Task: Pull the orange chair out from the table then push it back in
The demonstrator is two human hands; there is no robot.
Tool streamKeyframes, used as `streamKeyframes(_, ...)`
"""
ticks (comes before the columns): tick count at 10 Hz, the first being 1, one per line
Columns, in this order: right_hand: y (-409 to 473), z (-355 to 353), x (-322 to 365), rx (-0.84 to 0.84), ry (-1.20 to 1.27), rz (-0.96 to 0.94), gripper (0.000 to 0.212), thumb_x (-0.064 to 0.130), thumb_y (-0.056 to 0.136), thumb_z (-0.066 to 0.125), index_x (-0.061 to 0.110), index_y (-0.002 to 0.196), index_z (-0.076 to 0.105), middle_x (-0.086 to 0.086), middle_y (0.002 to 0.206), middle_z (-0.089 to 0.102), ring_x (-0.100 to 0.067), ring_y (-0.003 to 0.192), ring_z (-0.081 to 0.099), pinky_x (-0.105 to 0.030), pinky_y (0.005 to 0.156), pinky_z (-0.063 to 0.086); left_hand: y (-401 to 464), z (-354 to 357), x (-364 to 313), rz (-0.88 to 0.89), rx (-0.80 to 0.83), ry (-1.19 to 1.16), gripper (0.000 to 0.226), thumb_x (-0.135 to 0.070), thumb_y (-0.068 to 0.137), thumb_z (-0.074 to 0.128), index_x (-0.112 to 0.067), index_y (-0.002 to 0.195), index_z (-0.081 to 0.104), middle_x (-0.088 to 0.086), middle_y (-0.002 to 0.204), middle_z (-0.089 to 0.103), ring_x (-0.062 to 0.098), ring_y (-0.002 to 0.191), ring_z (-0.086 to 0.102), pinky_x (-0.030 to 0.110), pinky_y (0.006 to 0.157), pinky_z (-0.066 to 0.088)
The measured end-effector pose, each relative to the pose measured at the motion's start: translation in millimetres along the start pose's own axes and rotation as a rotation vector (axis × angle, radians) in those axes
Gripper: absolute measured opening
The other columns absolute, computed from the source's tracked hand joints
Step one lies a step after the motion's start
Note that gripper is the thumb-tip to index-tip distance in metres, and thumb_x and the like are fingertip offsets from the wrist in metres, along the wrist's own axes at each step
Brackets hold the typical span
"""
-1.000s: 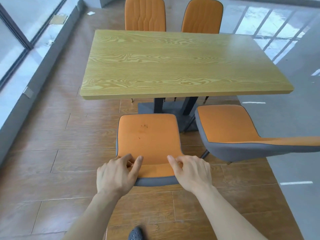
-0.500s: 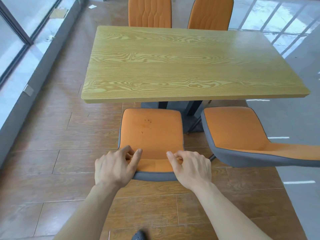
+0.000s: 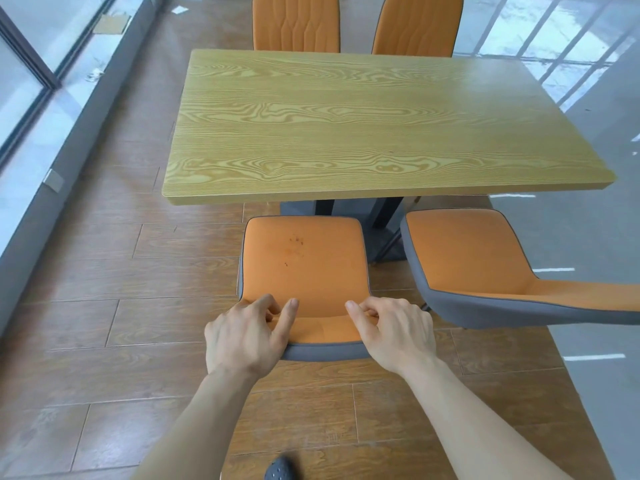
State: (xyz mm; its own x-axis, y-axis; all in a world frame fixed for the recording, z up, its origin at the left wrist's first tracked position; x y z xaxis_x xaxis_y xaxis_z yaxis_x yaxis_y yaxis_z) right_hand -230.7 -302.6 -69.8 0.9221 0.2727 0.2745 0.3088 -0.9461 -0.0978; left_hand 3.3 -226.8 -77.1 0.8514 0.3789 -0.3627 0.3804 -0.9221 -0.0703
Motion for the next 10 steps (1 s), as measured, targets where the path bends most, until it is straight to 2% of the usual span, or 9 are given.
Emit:
streamKeyframes(2, -1.9, -0.7, -7.2, -0.024, -0.023, 0.006, 0.078, 0.084, 0.090, 0.012, 0.040, 0.099, 0.076, 0.013, 0.087, 0.076, -0.014, 0.077, 0.069, -0.031, 0.061, 0.043, -3.4, -0.6, -6.2, 0.016, 0.020, 0.007, 0.074, -0.086, 0.083, 0.003, -0.037, 0.083, 0.058, -0.010, 0.074, 0.068, 0.020, 0.078, 0.061, 0.036, 0.063, 0.037)
streamKeyframes(4, -5.4, -0.4, -5.2, -0.066, -0.036, 0.010, 0.072, 0.079, 0.093, 0.016, 0.040, 0.097, 0.076, 0.013, 0.090, 0.075, -0.014, 0.078, 0.065, -0.028, 0.054, 0.032, -3.9, -3.3, -5.9, 0.036, 0.020, -0.003, 0.079, -0.087, 0.083, 0.001, -0.037, 0.088, 0.061, -0.015, 0.078, 0.071, 0.018, 0.080, 0.063, 0.035, 0.061, 0.038)
streamKeyframes(5, -5.7, 1.1, -5.8, -0.058, -0.042, 0.021, 0.069, 0.077, 0.094, 0.017, 0.040, 0.103, 0.074, 0.012, 0.096, 0.074, -0.015, 0.089, 0.066, -0.032, 0.061, 0.036, -4.3, -2.8, -6.0, 0.046, 0.017, 0.011, 0.079, -0.087, 0.083, 0.001, -0.039, 0.095, 0.062, -0.016, 0.085, 0.071, 0.018, 0.082, 0.064, 0.035, 0.060, 0.036)
streamKeyframes(6, -6.6, 0.5, -4.3, -0.048, -0.050, 0.028, 0.067, 0.073, 0.096, 0.019, 0.036, 0.114, 0.072, 0.011, 0.110, 0.073, -0.017, 0.102, 0.065, -0.036, 0.074, 0.046, -4.0, -2.2, -6.0, 0.052, 0.007, 0.024, 0.078, -0.087, 0.085, 0.001, -0.042, 0.105, 0.061, -0.015, 0.095, 0.071, 0.019, 0.087, 0.065, 0.035, 0.061, 0.034)
streamKeyframes(7, -9.5, -4.6, -1.5, 0.010, -0.082, 0.049, 0.072, 0.068, 0.101, 0.015, 0.029, 0.137, 0.064, 0.002, 0.137, 0.066, -0.022, 0.129, 0.055, -0.044, 0.111, 0.041, -4.8, -3.7, -5.6, 0.044, 0.046, 0.027, 0.081, -0.087, 0.084, 0.000, -0.044, 0.121, 0.057, -0.013, 0.108, 0.069, 0.020, 0.103, 0.064, 0.038, 0.070, 0.040)
streamKeyframes(8, -18.5, -13.1, 4.7, 0.108, -0.109, 0.097, 0.080, 0.070, 0.099, 0.005, 0.028, 0.158, 0.040, -0.008, 0.163, 0.041, -0.026, 0.152, 0.031, -0.047, 0.127, 0.019, -8.6, -8.9, -4.9, 0.072, 0.109, 0.003, 0.085, -0.086, 0.086, 0.001, -0.040, 0.141, 0.048, -0.009, 0.136, 0.061, 0.020, 0.129, 0.051, 0.043, 0.111, 0.035)
streamKeyframes(9, -26.3, -25.1, 7.7, 0.137, -0.068, 0.115, 0.086, 0.075, 0.095, 0.000, 0.031, 0.164, 0.025, -0.007, 0.172, 0.023, -0.026, 0.158, 0.017, -0.047, 0.129, 0.012, -10.8, -17.3, -5.3, 0.105, 0.118, -0.022, 0.086, -0.086, 0.087, 0.003, -0.038, 0.150, 0.038, -0.007, 0.151, 0.046, 0.016, 0.145, 0.034, 0.044, 0.126, 0.011)
streamKeyframes(10, -36.3, -45.5, 12.6, 0.126, -0.043, 0.116, 0.085, 0.078, 0.094, 0.003, 0.034, 0.165, 0.020, -0.005, 0.174, 0.016, -0.024, 0.159, 0.012, -0.046, 0.130, 0.008, -18.7, -34.5, -12.1, 0.124, 0.071, -0.039, 0.084, -0.087, 0.087, 0.006, -0.041, 0.153, 0.031, -0.007, 0.156, 0.040, 0.014, 0.148, 0.025, 0.042, 0.126, 0.005)
Point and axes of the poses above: each hand's wrist, its own y-axis towards the middle knuckle, its own z-axis out of the palm, x = y × z, the point moved 1 cm from there along y, towards the middle knuckle
